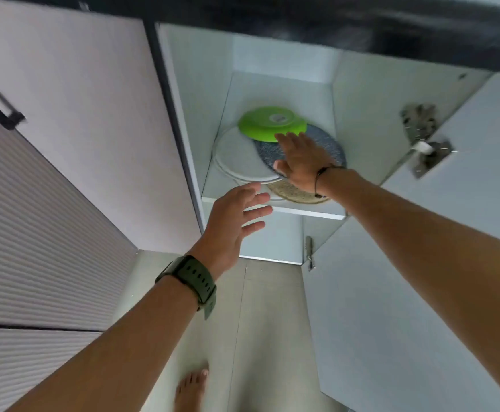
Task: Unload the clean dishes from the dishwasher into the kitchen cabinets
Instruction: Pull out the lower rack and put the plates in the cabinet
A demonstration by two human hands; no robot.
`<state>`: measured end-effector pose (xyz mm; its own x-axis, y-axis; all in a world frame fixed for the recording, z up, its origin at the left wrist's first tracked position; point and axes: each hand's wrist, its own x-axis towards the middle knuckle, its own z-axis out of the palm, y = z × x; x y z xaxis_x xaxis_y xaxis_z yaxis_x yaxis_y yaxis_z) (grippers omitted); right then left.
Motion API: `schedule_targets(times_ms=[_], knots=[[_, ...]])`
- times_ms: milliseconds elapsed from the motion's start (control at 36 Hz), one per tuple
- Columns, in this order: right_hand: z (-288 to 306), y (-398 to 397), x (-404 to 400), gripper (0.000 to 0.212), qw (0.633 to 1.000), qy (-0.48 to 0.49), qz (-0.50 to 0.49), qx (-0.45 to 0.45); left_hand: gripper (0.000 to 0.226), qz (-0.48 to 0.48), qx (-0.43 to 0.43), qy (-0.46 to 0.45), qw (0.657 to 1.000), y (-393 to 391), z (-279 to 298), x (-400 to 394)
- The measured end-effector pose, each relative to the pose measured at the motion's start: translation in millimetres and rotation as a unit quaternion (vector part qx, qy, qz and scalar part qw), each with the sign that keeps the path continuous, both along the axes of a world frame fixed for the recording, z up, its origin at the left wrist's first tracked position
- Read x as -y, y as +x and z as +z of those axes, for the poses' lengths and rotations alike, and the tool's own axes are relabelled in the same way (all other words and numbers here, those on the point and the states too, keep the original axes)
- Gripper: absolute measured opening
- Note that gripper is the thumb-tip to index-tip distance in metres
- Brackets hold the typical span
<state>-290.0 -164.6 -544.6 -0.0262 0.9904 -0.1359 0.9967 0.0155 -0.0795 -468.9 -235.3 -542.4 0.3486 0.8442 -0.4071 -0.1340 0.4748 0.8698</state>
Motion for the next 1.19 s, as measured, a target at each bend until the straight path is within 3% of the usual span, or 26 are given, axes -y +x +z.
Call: schedule_targets(times_ms=[306,417,750,917,1000,1056,1139,1194], knots=[[124.7,-19.7,161.5,0.056,0.993,0.055,-0.065,-0.084,0.023,-0.071,-0.115,0.083,0.987,-22.1,126.6,88.7],[152.8,-26.8,210.7,0.054,0.992,0.069,-0.077,-0.071,0.044,-0.104,-0.111,0.12,0.981,-30.7,156.4,116.7],[225.9,-35.0,373.8,0.053,0.97,0.138,-0.201,0.02,0.03,-0.172,-0.095,0.163,0.967,-25.8,206.9,221.7],[222.2,-16.9,419.2,0.055,0.947,0.069,-0.31,-0.047,0.018,-0.215,-0.069,0.193,0.955,37.1,227.8,269.3],[209.5,-15.7,430.9,0.046,0.938,0.04,-0.332,-0.085,0.033,-0.246,-0.1,0.212,0.941,68.3,228.0,289.9],[204.5,-15.0,437.5,0.039,0.937,0.062,-0.335,-0.072,0.038,-0.269,-0.125,0.213,0.931,83.6,225.3,302.7],[201.5,-13.1,446.2,0.034,0.927,0.108,-0.353,-0.067,0.018,-0.277,-0.16,0.228,0.92,97.5,214.1,314.2],[199.5,-13.0,450.0,0.029,0.924,0.135,-0.35,-0.073,0.018,-0.262,-0.178,0.245,0.916,100.6,208.8,320.6]])
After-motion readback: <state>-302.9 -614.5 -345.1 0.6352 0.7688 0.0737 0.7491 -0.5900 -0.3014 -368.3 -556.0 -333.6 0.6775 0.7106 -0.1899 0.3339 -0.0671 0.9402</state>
